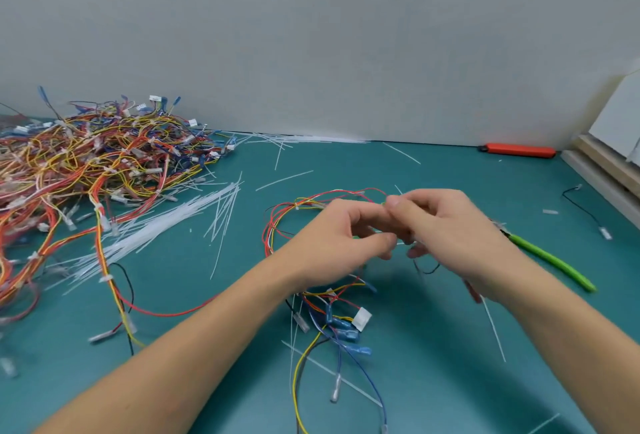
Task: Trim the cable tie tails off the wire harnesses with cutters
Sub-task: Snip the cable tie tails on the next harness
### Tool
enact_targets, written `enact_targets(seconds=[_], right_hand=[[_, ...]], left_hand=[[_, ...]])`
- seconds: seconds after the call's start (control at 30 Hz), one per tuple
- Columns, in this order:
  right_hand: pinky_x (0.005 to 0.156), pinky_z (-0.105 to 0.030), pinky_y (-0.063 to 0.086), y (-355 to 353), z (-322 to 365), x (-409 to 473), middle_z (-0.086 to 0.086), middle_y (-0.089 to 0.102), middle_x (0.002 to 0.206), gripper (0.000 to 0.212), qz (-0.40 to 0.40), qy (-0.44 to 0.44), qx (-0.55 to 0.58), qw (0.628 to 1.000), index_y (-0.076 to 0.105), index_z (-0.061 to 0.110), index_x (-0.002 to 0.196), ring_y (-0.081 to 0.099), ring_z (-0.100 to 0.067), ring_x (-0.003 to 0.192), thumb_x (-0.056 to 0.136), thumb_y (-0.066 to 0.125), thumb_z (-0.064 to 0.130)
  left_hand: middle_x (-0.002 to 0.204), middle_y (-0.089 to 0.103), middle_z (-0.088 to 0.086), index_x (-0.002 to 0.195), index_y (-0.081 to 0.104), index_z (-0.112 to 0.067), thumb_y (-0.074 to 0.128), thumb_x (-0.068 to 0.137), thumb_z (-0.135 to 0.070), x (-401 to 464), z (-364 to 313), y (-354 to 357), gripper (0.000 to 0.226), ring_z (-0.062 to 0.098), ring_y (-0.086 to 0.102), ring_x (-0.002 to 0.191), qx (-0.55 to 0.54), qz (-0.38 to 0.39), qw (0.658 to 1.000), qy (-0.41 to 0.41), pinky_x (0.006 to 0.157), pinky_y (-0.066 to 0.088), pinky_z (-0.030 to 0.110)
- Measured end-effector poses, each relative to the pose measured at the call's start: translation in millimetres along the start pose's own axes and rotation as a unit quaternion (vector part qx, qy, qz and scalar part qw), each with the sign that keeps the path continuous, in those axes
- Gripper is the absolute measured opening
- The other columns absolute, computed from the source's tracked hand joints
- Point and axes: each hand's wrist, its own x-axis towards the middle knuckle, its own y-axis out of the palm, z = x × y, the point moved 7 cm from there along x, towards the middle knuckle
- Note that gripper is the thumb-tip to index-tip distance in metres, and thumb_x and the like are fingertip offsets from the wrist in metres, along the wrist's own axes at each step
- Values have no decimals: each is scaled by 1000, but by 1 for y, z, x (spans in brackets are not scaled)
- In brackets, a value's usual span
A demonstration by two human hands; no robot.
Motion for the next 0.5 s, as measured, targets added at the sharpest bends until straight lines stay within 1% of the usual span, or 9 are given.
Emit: enact_targets(seconds=[0.07,0.17,0.2,0.27,0.3,0.37,0.4,0.43,0.5], right_hand=[[69,-31,57,11,-1,6,8,77,85,26,55,30,39,997,78,23,98,63,-6,73,98,65,45],[68,-24,53,12,1,18,2,75,95,20,134,53,109,983,77,17,110,60,-7,80,99,68,30],[66,-23,54,11,1,22,-1,76,96,18,141,64,139,978,77,13,113,62,-10,79,99,67,21],[61,-25,58,7,4,30,-5,77,92,20,119,103,236,959,71,6,118,67,-13,71,98,64,6],[58,-25,59,1,7,35,-6,77,88,21,100,114,278,948,67,3,119,67,-12,66,99,62,2],[50,-21,54,-18,17,44,-5,76,82,22,57,106,310,943,64,0,121,64,-9,58,101,57,0],[47,-18,50,-29,25,47,-3,76,81,22,41,92,307,946,64,1,121,62,-7,55,102,55,0],[47,-16,48,-39,34,49,-1,77,81,21,31,76,298,951,65,4,120,61,-6,56,103,53,1],[50,-14,48,-57,55,52,4,77,83,19,25,41,308,950,65,10,113,60,-4,61,105,49,4]], left_hand=[[104,78,-9,110,78,-19,61,93,-2,0,-5,-6,29,17,68,86,44,-7,999,28,81,55,27],[88,78,-15,97,82,-24,60,85,-1,-1,-13,-20,34,8,67,77,72,-44,996,40,73,50,15],[80,77,-12,88,83,-25,56,80,-3,-1,-14,-29,35,6,66,68,69,-80,994,29,66,50,16],[65,74,-8,69,79,-26,49,69,-11,-3,-8,-60,34,6,60,52,82,-213,974,-11,54,45,20],[61,71,-8,65,77,-26,48,66,-14,-7,-3,-81,31,7,59,52,116,-288,950,-31,55,45,22],[71,72,-11,75,75,-27,53,73,-24,-16,8,-119,22,11,67,71,219,-377,894,-99,67,52,29],[85,73,-10,86,74,-27,56,77,-37,-18,18,-132,22,17,68,86,263,-373,877,-151,78,55,34],[97,73,-7,94,70,-25,56,78,-54,-18,30,-137,35,22,67,97,297,-338,868,-209,86,54,37],[104,68,0,97,63,-23,55,68,-83,-15,53,-130,67,24,65,100,328,-230,872,-281,92,53,41]])
